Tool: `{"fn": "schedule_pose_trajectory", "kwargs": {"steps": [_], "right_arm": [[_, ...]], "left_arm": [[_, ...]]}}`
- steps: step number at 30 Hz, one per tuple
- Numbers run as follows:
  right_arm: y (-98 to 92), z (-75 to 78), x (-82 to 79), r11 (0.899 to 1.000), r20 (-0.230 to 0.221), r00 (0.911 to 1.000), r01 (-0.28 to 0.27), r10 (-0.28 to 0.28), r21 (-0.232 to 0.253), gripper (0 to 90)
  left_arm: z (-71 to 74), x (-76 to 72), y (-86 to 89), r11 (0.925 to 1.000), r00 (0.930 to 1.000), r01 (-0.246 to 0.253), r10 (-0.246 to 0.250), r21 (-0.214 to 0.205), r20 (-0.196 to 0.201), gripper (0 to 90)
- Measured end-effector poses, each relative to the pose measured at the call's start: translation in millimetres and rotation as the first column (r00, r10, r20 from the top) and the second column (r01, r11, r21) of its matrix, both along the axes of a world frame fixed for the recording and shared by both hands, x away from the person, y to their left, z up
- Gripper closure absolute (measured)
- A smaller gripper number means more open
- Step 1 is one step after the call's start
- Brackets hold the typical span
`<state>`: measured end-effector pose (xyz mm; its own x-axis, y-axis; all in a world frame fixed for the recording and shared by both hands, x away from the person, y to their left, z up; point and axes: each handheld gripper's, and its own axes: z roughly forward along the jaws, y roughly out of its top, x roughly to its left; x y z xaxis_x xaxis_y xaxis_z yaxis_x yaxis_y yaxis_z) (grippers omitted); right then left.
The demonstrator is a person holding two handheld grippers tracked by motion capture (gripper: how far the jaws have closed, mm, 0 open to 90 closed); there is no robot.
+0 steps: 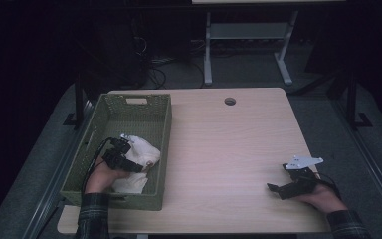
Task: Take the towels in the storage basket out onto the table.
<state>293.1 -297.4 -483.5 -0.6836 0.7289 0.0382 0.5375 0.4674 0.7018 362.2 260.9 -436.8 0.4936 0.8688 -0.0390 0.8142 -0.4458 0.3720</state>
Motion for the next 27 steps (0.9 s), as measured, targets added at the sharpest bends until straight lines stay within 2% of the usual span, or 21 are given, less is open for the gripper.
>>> {"fn": "schedule_pose_trajectory", "kwargs": {"steps": [2, 3, 6, 7, 8, 9, 12, 14, 15, 16, 18, 19, 20, 23, 24, 25, 26, 27], "right_arm": [[0.1, 0.1, -0.2, 1.0, -0.003, 1.0, 0.002, -0.002, 0.0, 1.0], [0.0, 0.1, -0.1, 1.0, -0.001, 1.0, 0.001, -0.001, 0.0, 1.0], [0.1, 0.1, -0.1, 1.0, -0.002, 1.0, 0.002, -0.002, 0.0, 1.0], [0.0, 0.0, 0.0, 1.0, 0.0, 1.0, 0.0, 0.0, 0.0, 1.0], [0.1, 0.1, -0.1, 1.0, -0.002, 1.0, 0.001, -0.001, 0.0, 1.0], [0.0, 0.1, -0.1, 1.0, -0.002, 1.0, 0.002, -0.002, 0.0, 1.0], [0.1, 0.1, -0.1, 1.0, -0.002, 1.0, 0.002, -0.002, 0.0, 1.0], [0.0, 0.1, 0.0, 1.0, -0.002, 1.0, 0.002, -0.002, 0.0, 1.0], [0.0, 0.1, 0.0, 1.0, -0.002, 1.0, 0.002, -0.002, 0.0, 1.0], [0.0, 0.1, 0.0, 1.0, -0.002, 1.0, 0.001, -0.001, 0.0, 1.0], [0.0, 0.1, 0.0, 1.0, -0.002, 1.0, 0.001, -0.001, 0.0, 1.0], [0.0, 0.1, 0.0, 1.0, -0.002, 1.0, 0.001, -0.001, 0.0, 1.0], [0.0, 0.1, 0.0, 1.0, -0.002, 1.0, 0.002, -0.002, 0.0, 1.0], [0.0, 0.1, 0.0, 1.0, -0.002, 1.0, 0.002, -0.002, 0.0, 1.0], [0.0, 0.1, 0.0, 1.0, -0.002, 1.0, 0.002, -0.002, 0.0, 1.0], [0.0, 0.1, 0.0, 1.0, -0.002, 1.0, 0.002, -0.002, 0.0, 1.0], [0.0, 0.1, 0.0, 1.0, -0.002, 1.0, 0.002, -0.002, 0.0, 1.0], [0.0, 0.1, 0.0, 1.0, -0.002, 1.0, 0.002, -0.002, 0.0, 1.0]], "left_arm": [[1.4, -0.3, 0.7, 1.0, 0.9999, 0.005, -0.005, 0.002, -0.011, 27.2], [2.5, -0.7, 0.7, 0.9999, 0.9999, 0.006, -0.006, 0.009, -0.014, 27.2], [5.1, -2.3, -0.3, 0.9998, 0.9998, 0.015, -0.015, 0.013, -0.013, 50.5], [6.7, -2.9, -0.4, 0.9996, 0.9994, 0.028, -0.028, -0.002, -0.02, 50.5], [7.5, -3.3, -1.1, 0.9992, 0.9988, 0.038, -0.038, -0.014, -0.029, 62.0], [8.3, -4.1, -2.4, 0.9987, 0.9982, 0.046, -0.047, -0.021, -0.037, 69.7], [11.0, -4.9, -2.3, 0.998, 0.9984, 0.048, -0.049, -0.04, -0.03, 73.0], [16.6, -5.5, 0.1, 0.9961, 0.9988, 0.048, -0.049, -0.074, -0.004, 74.0], [21.7, -6.5, 2.5, 0.9927, 0.9985, 0.05, -0.047, -0.11, 0.029, 74.5], [24.6, -7.0, 4.1, 0.9906, 0.9978, 0.051, -0.046, -0.127, 0.047, 74.7], [30.0, -8.0, 6.8, 0.987, 0.996, 0.057, -0.045, -0.151, 0.077, 74.9], [30.0, -8.0, 6.8, 0.987, 0.996, 0.057, -0.045, -0.151, 0.077, 75.0], [34.1, -9.1, 8.5, 0.983, 0.993, 0.06, -0.041, -0.173, 0.111, 75.1], [39.7, -10.9, 10.5, 0.9743, 0.988, 0.068, -0.036, -0.215, 0.15, 75.4], [39.7, -10.9, 10.5, 0.9743, 0.988, 0.068, -0.036, -0.215, 0.15, 75.4], [43.4, -11.9, 12.1, 0.9688, 0.9832, 0.069, -0.026, -0.238, 0.181, 75.5], [43.4, -11.9, 12.1, 0.9688, 0.9832, 0.069, -0.026, -0.238, 0.181, 75.5], [46.1, -12.8, 13.1, 0.9643, 0.9802, 0.075, -0.024, -0.254, 0.197, 75.5]]}}
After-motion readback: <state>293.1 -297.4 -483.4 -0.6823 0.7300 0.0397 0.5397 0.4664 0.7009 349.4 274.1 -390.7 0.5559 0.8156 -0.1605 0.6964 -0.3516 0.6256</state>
